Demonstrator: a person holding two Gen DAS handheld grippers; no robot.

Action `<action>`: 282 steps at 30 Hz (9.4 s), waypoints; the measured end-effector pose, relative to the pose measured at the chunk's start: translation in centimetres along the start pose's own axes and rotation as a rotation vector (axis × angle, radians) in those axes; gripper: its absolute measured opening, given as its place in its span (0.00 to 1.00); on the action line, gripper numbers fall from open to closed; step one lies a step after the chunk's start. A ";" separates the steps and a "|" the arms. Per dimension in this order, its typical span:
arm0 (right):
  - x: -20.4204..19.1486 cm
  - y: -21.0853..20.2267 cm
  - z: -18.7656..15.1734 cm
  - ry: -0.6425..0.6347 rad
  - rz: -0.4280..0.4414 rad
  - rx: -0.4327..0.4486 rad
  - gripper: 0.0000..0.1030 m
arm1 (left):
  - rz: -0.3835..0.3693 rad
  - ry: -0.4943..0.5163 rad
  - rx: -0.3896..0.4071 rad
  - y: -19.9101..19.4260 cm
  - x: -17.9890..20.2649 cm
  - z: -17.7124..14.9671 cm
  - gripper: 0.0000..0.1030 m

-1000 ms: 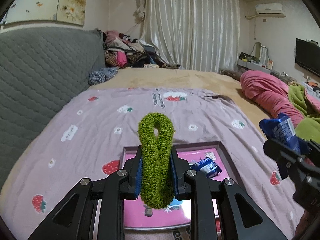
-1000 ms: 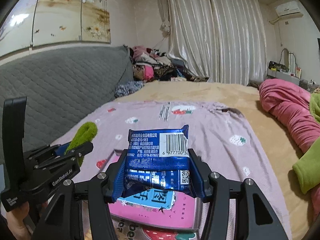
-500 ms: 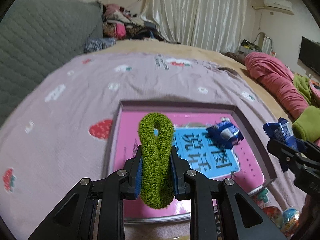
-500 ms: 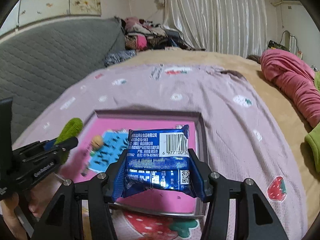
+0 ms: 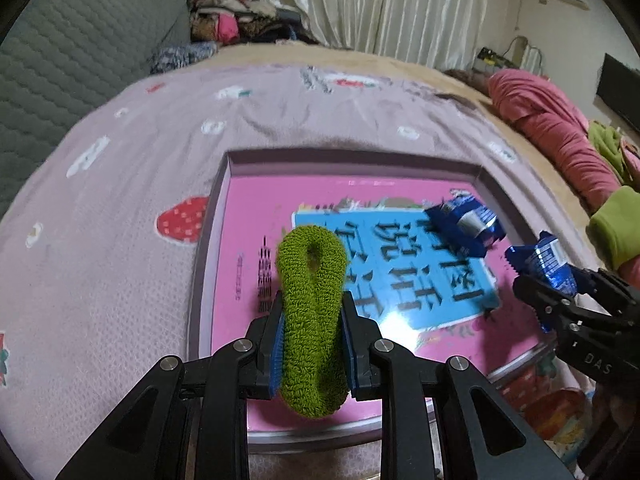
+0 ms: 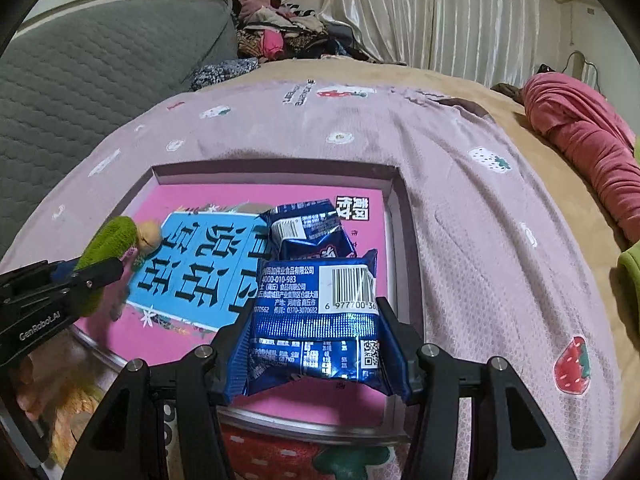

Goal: Organize objects
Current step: 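Lower the green ring onto the book with the left tool while the right tool releases the blue packet, then withdraw both open tools from the tray toward the remaining objects, then grasp the beige mesh scrunchie with the left tool while the right tool grasps the red chocolate egg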

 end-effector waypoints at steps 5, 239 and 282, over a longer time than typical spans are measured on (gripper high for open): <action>0.5 0.0 -0.2 0.006 -0.003 -0.015 0.55 | -0.006 -0.003 -0.046 1.0 0.0 -0.6 0.24; 8.1 -13.2 -11.7 -0.051 -0.122 0.004 0.97 | 0.089 0.171 -0.020 -10.1 14.6 -9.1 0.79; 7.1 -12.0 -12.1 -0.074 -0.004 -0.034 0.50 | -0.024 0.135 -0.019 -9.0 14.7 -8.5 0.19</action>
Point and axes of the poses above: each gripper's, at about its wrist camera, not at the fingertips, and y roughly the way its jaws point, x to its right, z to its top, the point moved 4 cm from there along y, roughly the way its jaws point, and after that the axes turned 13 degrees about y, right-handed, at the moved point
